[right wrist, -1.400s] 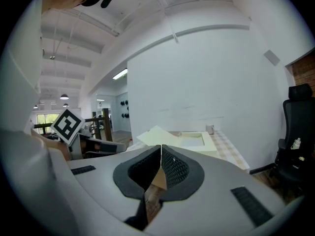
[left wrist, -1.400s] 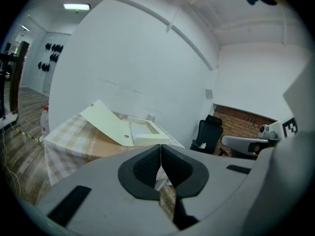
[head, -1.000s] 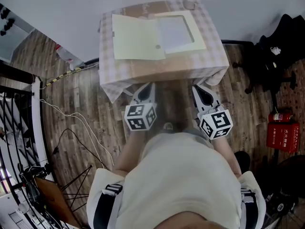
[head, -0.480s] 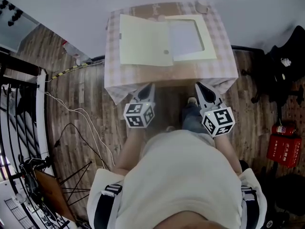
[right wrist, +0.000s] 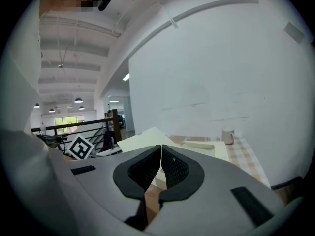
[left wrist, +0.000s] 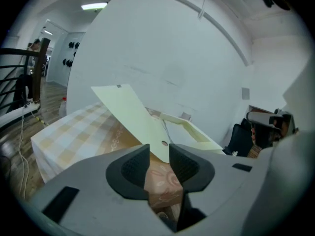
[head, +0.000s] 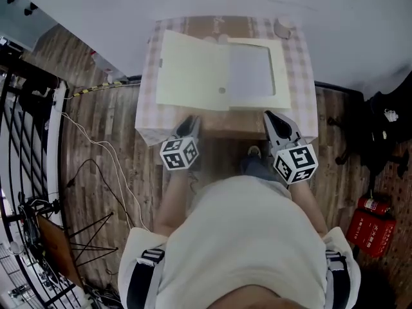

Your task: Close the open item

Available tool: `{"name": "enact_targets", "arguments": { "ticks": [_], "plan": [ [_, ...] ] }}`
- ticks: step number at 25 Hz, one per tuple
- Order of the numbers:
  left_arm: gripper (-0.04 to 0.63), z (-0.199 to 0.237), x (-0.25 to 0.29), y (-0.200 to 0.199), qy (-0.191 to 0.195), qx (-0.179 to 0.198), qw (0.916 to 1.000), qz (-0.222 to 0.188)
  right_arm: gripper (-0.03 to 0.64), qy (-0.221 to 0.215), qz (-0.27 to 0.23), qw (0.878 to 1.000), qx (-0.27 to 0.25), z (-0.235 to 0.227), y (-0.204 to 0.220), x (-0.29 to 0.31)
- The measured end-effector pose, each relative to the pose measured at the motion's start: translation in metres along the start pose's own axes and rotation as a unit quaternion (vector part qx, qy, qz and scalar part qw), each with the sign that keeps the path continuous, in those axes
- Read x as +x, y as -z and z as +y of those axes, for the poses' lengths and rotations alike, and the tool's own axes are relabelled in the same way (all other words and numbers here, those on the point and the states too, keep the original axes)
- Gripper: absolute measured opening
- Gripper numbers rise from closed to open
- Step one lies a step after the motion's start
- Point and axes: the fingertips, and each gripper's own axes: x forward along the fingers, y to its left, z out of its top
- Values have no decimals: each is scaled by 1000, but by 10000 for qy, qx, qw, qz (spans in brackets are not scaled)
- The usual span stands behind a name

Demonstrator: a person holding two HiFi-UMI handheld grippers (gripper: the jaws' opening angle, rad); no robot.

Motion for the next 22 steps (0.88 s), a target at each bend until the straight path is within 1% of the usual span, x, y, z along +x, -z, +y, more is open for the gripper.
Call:
{"name": "enact_targets", "arguments": {
  "ticks": [1, 4, 8, 11, 15, 18, 20, 22],
  "plan": [
    [111, 4, 5, 1, -87, -78, 9999, 21, 2, -54, 7, 10000, -14, -6, -3, 4],
    [123, 15, 17, -2, -369, -235, 9990, -19, 2, -192, -18, 9998, -36, -24, -13, 17],
    [165, 26, 28, -9, -709, -452, 9964, -132, 2, -386, 12, 9992, -52, -42, -19, 30],
    [189, 30, 33, -19, -916, -538, 9939, -285, 2, -527, 71, 9986, -37, -54, -18, 37],
    [193, 37, 35, -33, -1174, -692, 9891, -548, 2, -698, 116, 9975, -34, -67, -18, 45],
    [193, 43, 32, -44, -1465, -781, 9827, -817, 2, -843, 125, 9963, -62, -74, -20, 52],
    [180, 45, 27, -52, -1646, -830, 9776, -1012, 2, -940, 130, 9955, -88, -76, -21, 55],
    [156, 44, 21, -62, -1751, -848, 9737, -1189, 2, -1030, 137, 9945, -117, -79, -22, 57]
  ]
}}
